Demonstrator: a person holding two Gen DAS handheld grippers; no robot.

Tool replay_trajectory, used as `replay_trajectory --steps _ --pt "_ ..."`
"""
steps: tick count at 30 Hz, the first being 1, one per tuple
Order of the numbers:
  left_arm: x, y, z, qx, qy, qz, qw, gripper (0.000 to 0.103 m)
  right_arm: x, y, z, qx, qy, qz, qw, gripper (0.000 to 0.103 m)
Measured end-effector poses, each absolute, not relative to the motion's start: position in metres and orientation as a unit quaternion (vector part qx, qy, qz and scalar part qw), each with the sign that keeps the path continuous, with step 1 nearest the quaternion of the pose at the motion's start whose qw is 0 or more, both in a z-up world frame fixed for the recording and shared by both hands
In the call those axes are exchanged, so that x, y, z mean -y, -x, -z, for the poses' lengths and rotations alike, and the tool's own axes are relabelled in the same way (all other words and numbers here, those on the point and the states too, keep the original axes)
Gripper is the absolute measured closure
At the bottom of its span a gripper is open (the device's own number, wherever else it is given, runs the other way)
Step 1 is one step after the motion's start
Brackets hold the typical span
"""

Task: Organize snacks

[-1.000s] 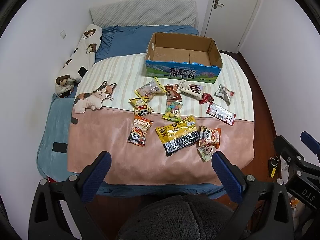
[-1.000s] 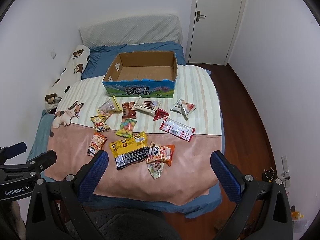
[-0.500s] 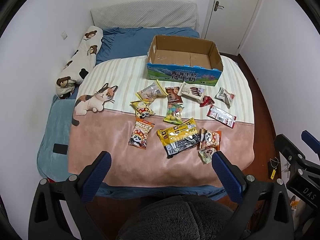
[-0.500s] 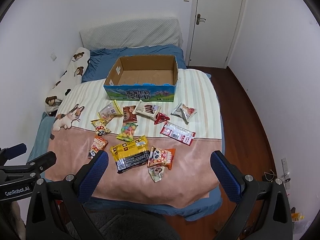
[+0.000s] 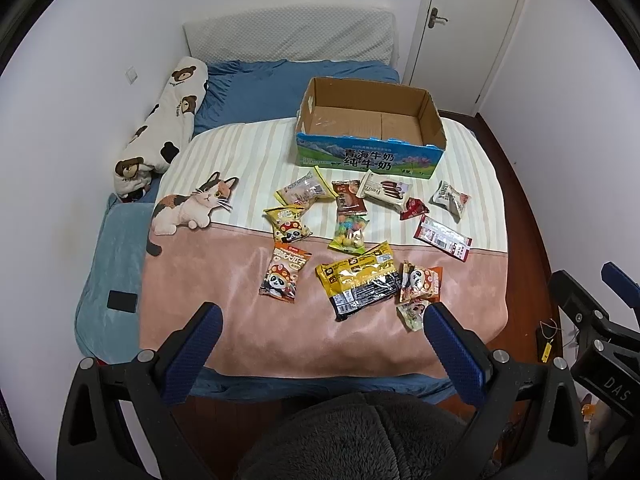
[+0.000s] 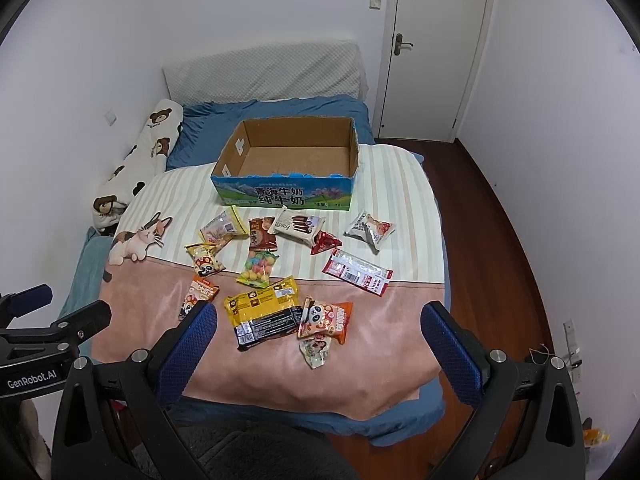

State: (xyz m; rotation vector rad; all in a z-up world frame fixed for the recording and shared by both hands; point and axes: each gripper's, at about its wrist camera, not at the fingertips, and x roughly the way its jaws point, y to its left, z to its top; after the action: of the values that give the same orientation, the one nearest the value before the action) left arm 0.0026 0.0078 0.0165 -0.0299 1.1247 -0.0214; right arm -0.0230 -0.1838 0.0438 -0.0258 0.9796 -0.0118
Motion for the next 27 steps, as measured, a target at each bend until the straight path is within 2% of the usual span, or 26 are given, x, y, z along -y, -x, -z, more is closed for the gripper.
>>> replay_trajectory --steps 27 --pt "-0.0022 0.0024 -0.0226 -0.53 0.011 0.017 0.848 0.0 0.1833 0.0296 -0.0505 -0.464 0.008 0.007 0.886 0.0"
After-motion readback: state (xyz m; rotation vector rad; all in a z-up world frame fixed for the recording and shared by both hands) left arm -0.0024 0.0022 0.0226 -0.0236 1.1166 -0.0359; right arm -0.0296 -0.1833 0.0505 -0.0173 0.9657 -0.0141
